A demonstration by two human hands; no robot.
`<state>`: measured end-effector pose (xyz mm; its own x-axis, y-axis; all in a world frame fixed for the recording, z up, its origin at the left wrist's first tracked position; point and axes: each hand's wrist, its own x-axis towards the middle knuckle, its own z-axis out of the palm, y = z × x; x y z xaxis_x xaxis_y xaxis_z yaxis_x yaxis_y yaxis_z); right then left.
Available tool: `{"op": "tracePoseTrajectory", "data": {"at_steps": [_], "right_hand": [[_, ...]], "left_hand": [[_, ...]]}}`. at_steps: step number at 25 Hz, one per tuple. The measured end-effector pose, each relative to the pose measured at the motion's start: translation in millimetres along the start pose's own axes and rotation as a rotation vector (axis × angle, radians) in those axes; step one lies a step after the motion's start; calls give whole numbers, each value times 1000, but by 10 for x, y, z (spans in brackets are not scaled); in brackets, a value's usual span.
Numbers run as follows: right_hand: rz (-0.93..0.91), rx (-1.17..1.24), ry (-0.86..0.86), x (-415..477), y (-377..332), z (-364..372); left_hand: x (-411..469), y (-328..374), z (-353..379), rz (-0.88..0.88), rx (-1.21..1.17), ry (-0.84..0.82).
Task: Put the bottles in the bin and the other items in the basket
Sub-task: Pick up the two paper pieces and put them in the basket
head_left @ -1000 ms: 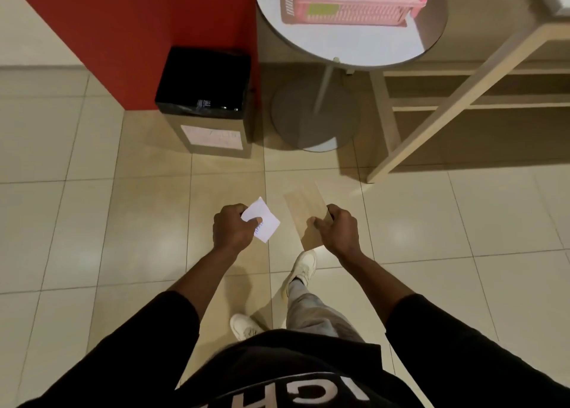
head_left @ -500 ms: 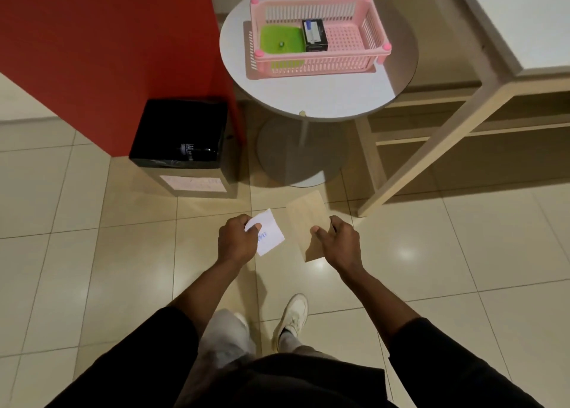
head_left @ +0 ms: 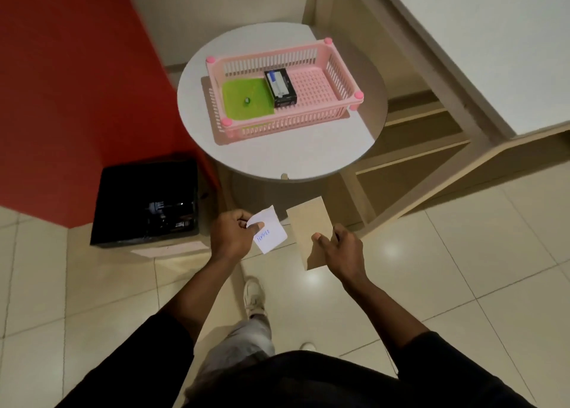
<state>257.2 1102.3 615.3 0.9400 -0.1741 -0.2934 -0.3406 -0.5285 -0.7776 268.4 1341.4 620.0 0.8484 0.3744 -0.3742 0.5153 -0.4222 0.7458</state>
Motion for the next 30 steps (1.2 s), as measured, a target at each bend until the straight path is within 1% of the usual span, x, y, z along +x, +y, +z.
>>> {"op": "tracePoseTrajectory", "data": {"at_steps": [1, 2, 4, 8, 11, 13, 14, 17, 20, 23, 24, 27, 30], "right_hand": [[11, -2, 30, 183, -162, 11], [18, -4, 25, 198, -210, -37], [11, 30, 76, 530, -423, -29], [48, 138, 163, 948, -754, -59], [65, 192, 194, 1322, -936, -167], [64, 197, 232, 1667, -1013, -279], [50, 201, 245, 1700, -1041, -299], [-11, 197, 227, 2275, -1139, -487], [-44, 216, 222, 2778, -1287, -638], [-62, 223, 157, 3340, -1366, -813], [-83, 216, 147, 3359, -1418, -781], [-113, 204, 63, 3752, -1493, -879], [-90, 221, 43, 4051, -1550, -878]], "left_hand": [[281, 174, -72, 23, 8, -26], [322, 250, -84, 40, 3, -22], [749, 554, -158, 124, 41, -46], [1287, 992, -194, 180, 107, -62], [1633, 1290, -100, 205, 81, -74], [1873, 1531, -8, 235, 77, -58], [1914, 1577, -34, 252, 83, -53], [2315, 1953, 118, 272, 92, 12], [2676, 2270, 224, 255, 137, 56], [3085, 2530, 466, 139, 209, 57], [3142, 2499, 436, 110, 239, 45], [3392, 2546, 654, 0, 278, 24], [3524, 2495, 835, -68, 251, 15]]}}
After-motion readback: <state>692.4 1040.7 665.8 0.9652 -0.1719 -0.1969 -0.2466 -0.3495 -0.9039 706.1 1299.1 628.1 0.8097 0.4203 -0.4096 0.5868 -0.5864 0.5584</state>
